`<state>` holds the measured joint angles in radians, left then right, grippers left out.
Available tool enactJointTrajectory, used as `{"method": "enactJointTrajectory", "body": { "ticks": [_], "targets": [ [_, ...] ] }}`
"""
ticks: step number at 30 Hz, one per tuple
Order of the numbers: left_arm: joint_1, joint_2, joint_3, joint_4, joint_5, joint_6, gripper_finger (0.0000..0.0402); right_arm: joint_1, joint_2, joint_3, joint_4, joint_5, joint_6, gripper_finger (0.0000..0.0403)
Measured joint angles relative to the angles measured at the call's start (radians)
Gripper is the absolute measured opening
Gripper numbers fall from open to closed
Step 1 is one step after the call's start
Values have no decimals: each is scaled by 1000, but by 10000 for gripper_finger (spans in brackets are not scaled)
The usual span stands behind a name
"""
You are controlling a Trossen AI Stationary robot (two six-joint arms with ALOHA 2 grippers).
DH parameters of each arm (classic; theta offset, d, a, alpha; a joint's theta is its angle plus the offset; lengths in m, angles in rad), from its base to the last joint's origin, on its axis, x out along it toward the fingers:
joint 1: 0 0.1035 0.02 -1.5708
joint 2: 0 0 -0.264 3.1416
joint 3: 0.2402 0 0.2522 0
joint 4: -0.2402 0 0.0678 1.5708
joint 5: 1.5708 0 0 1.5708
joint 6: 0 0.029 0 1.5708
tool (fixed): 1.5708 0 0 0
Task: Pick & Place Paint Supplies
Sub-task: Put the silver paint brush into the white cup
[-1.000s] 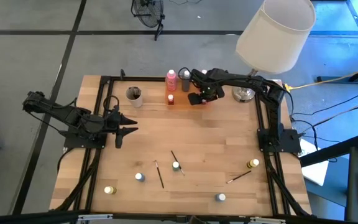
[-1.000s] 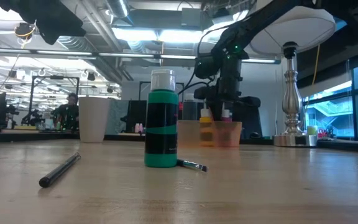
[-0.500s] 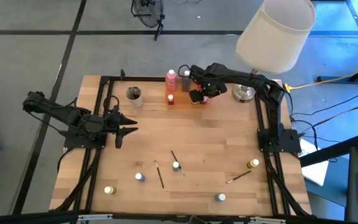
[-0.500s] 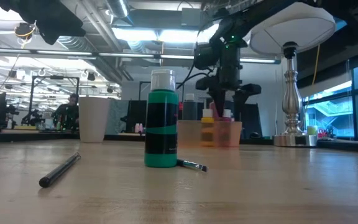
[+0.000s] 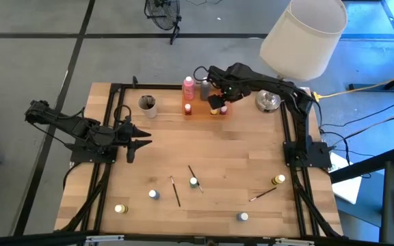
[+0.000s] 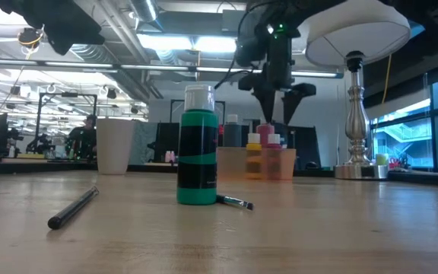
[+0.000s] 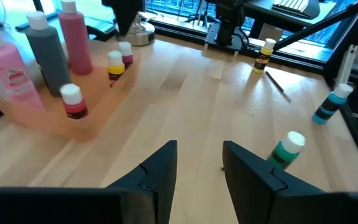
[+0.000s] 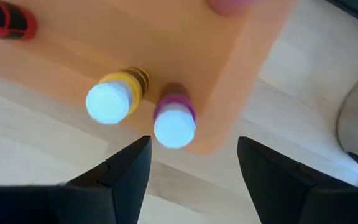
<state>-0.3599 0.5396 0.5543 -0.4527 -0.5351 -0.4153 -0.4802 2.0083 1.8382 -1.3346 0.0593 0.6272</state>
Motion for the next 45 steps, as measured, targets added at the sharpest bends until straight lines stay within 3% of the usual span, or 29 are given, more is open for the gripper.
{"method": "enactJointTrajectory", "body": {
  "ticks": [11, 16, 22, 37, 45],
  "targets": [
    [0, 0, 0, 17, 201, -219, 125, 104, -1, 174, -164, -8, -7, 240],
    [0, 0, 0, 111, 336, -350, 125, 190, -1, 218, -180, -113, -7, 240],
    [-1, 7, 0, 302, 504, -401, 125, 332, -1, 227, -177, -206, -6, 240],
    [-47, 99, 0, 423, 475, -412, 125, 711, -1, 227, -110, -228, 203, 240],
    [-58, 112, 78, 386, 463, -208, 125, 856, -1, 227, 42, -196, 279, 240]
  ]
}}
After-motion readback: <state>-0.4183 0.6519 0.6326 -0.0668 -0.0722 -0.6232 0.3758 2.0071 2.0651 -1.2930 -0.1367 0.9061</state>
